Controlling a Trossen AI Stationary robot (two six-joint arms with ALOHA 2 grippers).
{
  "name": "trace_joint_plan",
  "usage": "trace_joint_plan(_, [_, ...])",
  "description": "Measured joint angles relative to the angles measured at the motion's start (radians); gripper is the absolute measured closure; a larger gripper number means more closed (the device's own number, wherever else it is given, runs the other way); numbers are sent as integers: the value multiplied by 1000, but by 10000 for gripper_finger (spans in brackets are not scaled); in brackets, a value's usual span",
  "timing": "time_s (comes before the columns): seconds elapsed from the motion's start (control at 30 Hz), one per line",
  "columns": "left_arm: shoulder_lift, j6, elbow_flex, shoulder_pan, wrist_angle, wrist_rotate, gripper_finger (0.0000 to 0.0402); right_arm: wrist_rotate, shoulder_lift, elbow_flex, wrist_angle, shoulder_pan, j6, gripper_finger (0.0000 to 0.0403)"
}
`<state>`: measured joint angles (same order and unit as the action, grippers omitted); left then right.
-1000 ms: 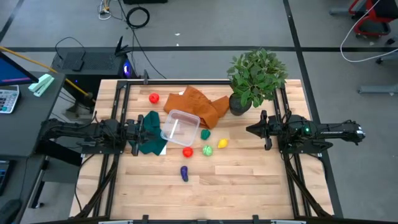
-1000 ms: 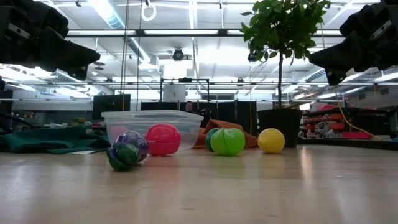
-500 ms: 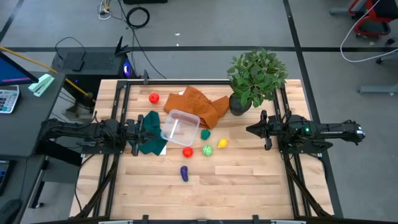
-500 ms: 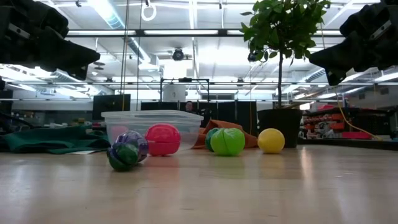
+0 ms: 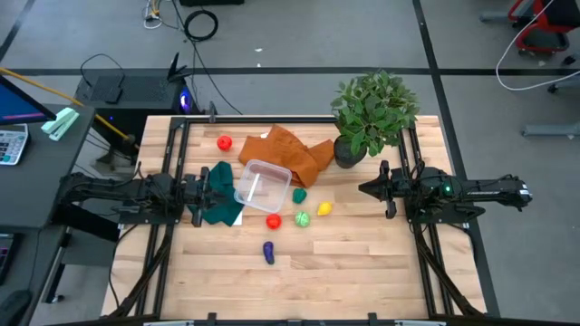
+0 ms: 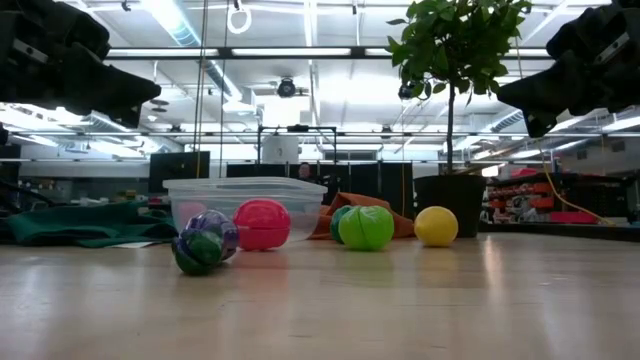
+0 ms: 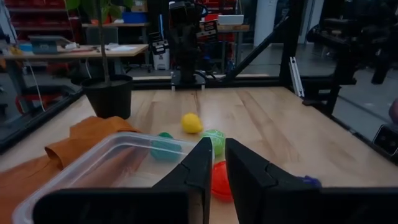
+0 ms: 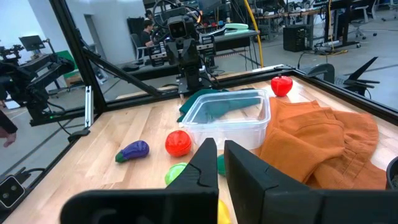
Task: Pick and placing Produce into tupperware
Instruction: Put the yellow lemon into the transparent bin
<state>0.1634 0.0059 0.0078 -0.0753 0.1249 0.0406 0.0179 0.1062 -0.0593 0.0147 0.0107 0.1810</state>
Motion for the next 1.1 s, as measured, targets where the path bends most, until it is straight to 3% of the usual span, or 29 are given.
trace_joint_plan(1.1, [0, 31, 0, 0, 0, 0, 340, 0, 0, 0, 0, 0, 0, 403])
